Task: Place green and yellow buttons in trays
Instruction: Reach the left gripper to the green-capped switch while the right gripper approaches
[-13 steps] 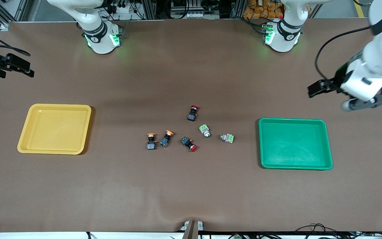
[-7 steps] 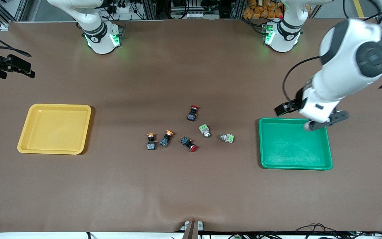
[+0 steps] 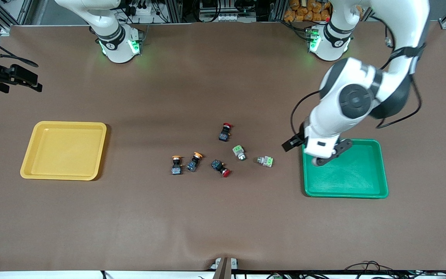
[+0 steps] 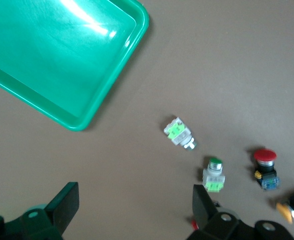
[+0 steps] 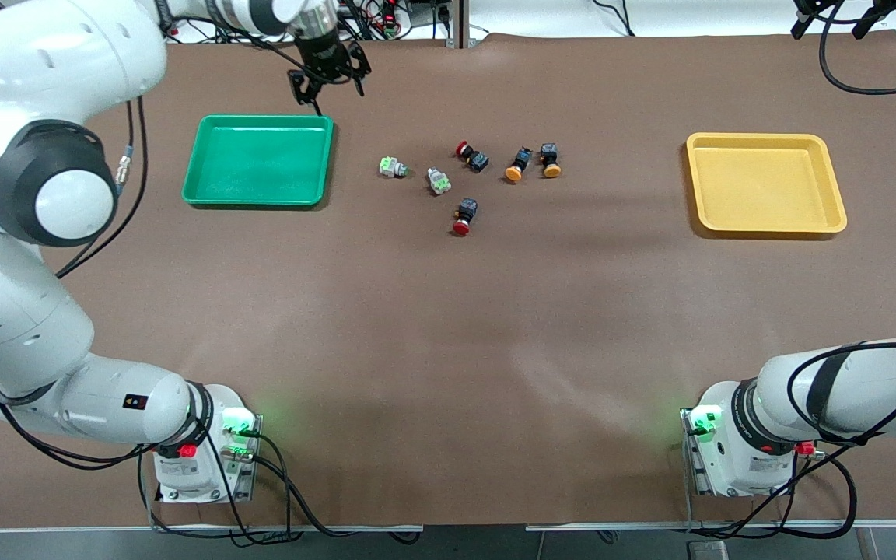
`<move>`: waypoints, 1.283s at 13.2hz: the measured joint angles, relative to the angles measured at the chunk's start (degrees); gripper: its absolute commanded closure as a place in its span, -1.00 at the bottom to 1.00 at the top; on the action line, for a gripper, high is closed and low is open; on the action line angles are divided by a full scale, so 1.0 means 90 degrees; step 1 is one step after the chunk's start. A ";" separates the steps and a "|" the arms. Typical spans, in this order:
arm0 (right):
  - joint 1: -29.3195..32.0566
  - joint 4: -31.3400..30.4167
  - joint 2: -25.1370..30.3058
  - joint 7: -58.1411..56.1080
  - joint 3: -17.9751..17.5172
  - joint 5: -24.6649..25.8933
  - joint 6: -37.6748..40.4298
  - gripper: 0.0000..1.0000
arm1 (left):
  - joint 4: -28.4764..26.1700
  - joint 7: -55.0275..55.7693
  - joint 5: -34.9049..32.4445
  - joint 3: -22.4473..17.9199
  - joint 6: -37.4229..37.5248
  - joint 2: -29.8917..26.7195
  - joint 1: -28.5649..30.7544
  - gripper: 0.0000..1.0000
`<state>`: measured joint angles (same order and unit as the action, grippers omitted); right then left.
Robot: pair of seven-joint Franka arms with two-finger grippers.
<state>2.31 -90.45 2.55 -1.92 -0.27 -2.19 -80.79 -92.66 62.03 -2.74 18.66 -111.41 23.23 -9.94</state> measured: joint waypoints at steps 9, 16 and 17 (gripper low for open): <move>0.0005 0.0000 0.0004 0.0000 0.0029 0.0000 0.0065 -1.00 | -0.0012 0.2541 -0.0213 -0.0018 -0.1093 0.1114 -0.0387 -1.00; 0.0001 -0.0003 0.0002 0.0000 0.0003 0.0000 0.0025 -1.00 | -0.0012 0.4143 -0.0689 -0.0020 -0.1740 0.1688 -0.0423 -1.00; -0.0003 -0.0004 0.0002 0.0000 -0.0004 -0.0001 0.0025 -1.00 | -0.0012 0.4287 -0.0689 -0.0020 -0.1856 0.1739 -0.0430 -1.00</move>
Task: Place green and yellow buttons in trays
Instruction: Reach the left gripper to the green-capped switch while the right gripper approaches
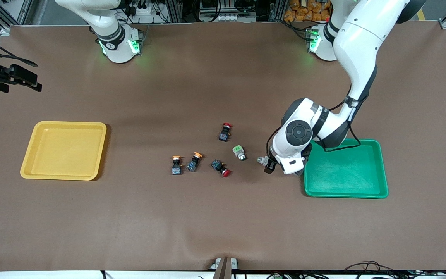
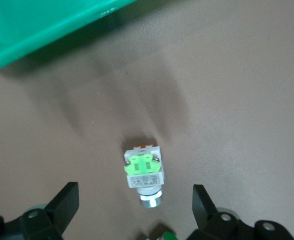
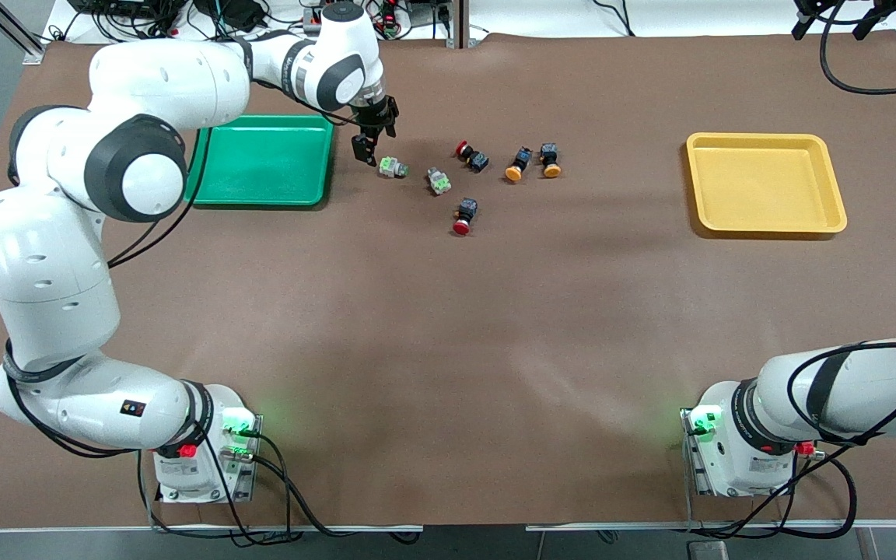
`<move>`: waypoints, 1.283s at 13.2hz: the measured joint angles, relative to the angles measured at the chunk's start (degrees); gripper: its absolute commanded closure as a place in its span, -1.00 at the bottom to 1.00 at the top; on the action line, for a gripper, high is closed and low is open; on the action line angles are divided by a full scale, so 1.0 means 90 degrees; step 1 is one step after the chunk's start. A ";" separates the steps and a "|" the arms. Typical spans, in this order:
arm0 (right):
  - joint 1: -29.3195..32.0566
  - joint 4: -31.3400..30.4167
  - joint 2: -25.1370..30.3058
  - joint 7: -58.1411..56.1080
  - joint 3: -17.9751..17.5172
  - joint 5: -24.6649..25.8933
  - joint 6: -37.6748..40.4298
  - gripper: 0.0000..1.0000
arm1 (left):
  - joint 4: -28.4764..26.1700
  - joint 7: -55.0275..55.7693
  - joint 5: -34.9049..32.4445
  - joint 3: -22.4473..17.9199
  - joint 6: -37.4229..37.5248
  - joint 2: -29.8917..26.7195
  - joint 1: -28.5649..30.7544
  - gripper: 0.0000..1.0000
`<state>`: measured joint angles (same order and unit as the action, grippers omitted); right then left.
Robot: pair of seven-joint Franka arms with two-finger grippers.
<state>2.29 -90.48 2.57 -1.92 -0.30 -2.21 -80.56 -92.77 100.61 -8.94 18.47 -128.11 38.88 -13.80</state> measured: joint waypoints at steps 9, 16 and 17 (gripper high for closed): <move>-0.0350 -0.0083 -0.0292 -0.0007 -0.0074 -0.0108 -0.0136 -1.00 | 0.0000 0.0762 -0.0198 -0.0008 -0.0431 0.0255 -0.0136 -1.00; -0.0471 -0.0132 -0.1255 -0.0005 -0.0072 -0.0143 -0.0626 -1.00 | -0.0004 0.0862 -0.0201 -0.0021 -0.0601 0.0426 -0.0137 -1.00; -0.0493 -0.0154 -0.1363 -0.0004 -0.0074 -0.0224 -0.0844 -1.00 | -0.0004 0.0863 -0.0201 -0.0023 -0.0605 0.0449 -0.0137 -1.00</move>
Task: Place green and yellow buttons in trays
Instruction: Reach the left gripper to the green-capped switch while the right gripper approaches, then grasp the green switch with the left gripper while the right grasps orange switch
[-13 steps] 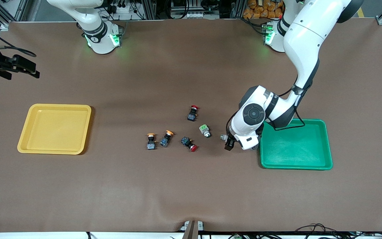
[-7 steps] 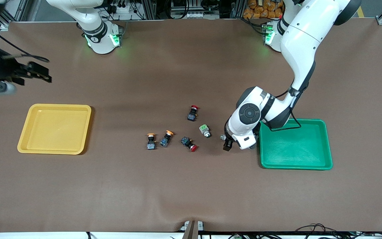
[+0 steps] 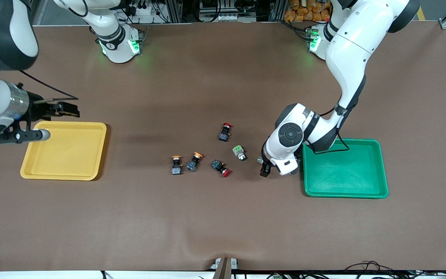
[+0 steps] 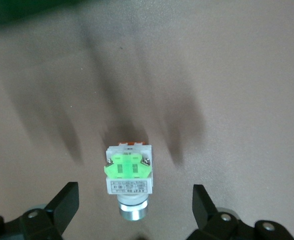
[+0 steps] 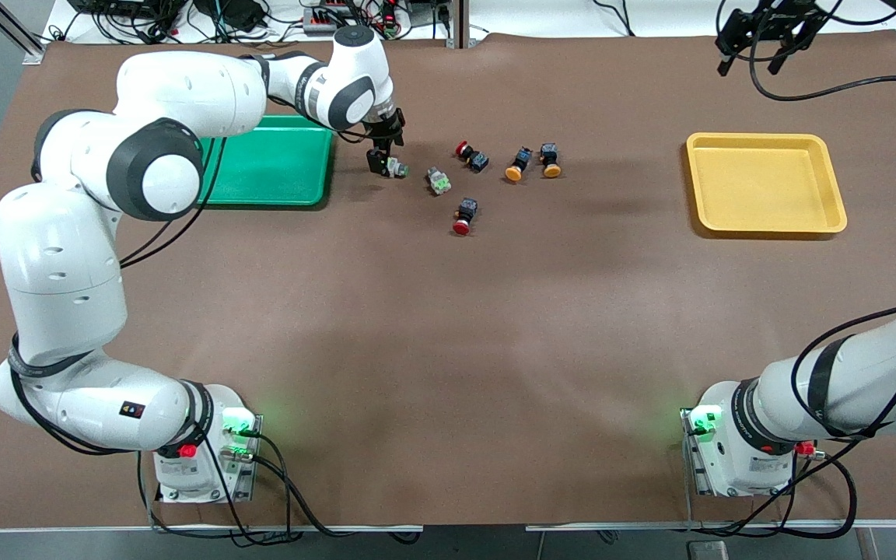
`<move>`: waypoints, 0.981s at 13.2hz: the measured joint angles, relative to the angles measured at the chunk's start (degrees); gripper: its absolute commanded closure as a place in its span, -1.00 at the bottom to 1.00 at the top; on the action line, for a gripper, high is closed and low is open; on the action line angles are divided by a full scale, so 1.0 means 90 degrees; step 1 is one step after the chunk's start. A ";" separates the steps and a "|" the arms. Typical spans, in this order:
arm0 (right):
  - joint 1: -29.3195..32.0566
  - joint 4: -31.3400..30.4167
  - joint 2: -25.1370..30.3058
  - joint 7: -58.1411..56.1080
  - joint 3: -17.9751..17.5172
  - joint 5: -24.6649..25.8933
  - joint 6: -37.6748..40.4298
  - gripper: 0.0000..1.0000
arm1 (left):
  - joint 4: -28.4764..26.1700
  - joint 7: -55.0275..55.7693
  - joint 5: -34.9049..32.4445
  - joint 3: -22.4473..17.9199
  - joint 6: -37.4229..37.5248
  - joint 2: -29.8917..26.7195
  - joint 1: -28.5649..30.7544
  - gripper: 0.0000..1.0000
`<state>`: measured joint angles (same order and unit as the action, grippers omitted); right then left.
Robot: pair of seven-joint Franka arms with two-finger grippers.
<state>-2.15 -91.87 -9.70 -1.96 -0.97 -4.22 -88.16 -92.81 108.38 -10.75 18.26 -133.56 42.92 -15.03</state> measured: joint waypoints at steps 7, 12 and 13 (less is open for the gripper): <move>-0.0589 -0.0098 -0.1295 0.0026 -0.0007 -0.0317 -0.1950 -1.00 | -0.0008 0.0069 -0.0174 -0.0017 -0.0111 0.0170 -0.0012 -0.95; -0.1478 -0.0090 -0.2100 0.0669 -0.0006 -0.0278 -0.3438 -1.00 | 0.0010 0.0220 -0.0348 -0.0023 -0.0165 0.0247 -0.0013 1.00; -0.1662 -0.0088 -0.2190 0.0919 -0.0005 -0.0233 -0.3632 -1.00 | 0.0042 0.0189 -0.0419 -0.0033 -0.0164 0.0245 -0.0004 1.00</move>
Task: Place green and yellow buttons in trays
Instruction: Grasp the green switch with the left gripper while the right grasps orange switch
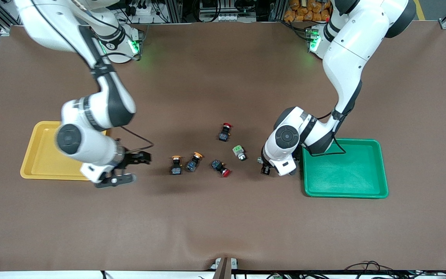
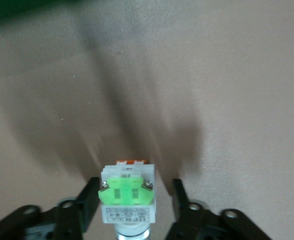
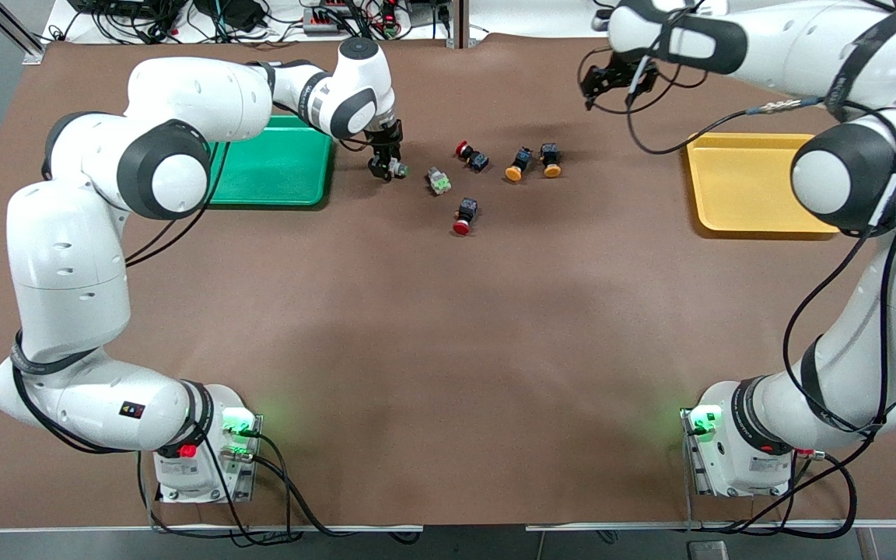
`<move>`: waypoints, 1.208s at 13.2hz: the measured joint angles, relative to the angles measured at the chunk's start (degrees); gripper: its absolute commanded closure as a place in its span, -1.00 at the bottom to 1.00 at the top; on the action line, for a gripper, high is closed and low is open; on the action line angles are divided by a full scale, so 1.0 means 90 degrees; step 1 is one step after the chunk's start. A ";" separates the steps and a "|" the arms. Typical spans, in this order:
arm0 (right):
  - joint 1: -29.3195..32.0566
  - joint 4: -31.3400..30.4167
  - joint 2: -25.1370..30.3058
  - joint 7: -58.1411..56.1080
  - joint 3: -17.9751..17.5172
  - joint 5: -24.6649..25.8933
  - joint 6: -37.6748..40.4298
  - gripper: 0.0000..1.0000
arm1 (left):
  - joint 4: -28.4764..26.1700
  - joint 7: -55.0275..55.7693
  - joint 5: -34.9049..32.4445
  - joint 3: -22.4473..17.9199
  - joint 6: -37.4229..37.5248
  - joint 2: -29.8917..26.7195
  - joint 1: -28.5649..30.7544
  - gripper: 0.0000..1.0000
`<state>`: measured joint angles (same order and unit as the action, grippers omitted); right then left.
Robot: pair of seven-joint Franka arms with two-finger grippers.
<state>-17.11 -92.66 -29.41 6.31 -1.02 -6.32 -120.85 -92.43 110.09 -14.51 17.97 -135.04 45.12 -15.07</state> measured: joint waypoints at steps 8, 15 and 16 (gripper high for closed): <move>-0.0771 0.0417 -0.1401 0.1013 0.0043 0.0231 -0.1332 -1.00 | 0.0220 -0.1761 -0.0280 -0.0013 0.1164 -0.0921 0.0702 1.00; -0.0769 0.0480 -0.1675 0.1023 0.0104 0.0231 -0.1332 -1.00 | 0.0092 -0.4426 -0.0280 -0.0015 0.1805 -0.1103 0.1579 1.00; -0.0771 0.0480 -0.1675 0.1026 0.0100 0.0231 -0.1330 -1.00 | 0.0015 -0.4735 -0.0280 -0.0015 0.1830 -0.1102 0.1700 1.00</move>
<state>-24.05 -88.35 -44.49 15.55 -0.12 -4.24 -132.83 -92.29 67.47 -17.03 17.83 -118.57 35.21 0.23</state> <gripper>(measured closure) 0.000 0.586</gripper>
